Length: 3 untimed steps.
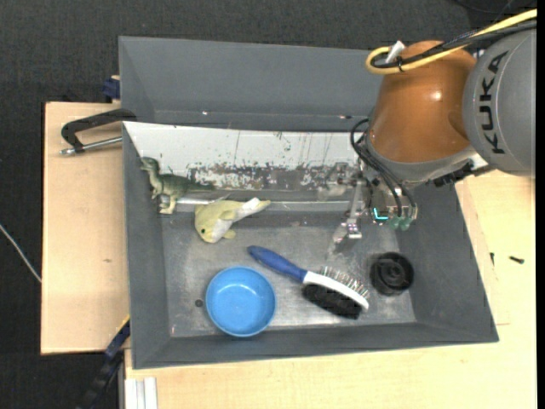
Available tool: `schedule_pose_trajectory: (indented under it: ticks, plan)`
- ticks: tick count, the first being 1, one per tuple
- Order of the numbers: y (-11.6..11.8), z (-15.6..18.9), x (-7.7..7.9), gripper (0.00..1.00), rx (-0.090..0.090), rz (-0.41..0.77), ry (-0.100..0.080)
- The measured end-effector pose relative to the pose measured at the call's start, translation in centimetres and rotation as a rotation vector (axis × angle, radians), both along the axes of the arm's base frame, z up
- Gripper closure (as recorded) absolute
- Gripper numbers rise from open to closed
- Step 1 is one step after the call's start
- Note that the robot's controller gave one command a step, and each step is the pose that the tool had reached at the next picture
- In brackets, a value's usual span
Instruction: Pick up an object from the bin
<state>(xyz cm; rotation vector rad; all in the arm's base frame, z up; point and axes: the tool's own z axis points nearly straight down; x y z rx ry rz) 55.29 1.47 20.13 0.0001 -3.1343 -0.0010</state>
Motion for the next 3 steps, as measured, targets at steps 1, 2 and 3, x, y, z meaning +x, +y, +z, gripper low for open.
schedule_pose_trajectory:
  ticks: [1, 2, 3]
  plan:
    - [0.2, -11.9, -4.4, 0.0, 0.001, -0.066, -0.015]
    - [-0.7, -10.0, -5.4, 0.0, 0.0, -0.254, -0.013]
    - [-1.1, -10.1, -5.3, 0.0, -0.001, -0.45, -0.011]
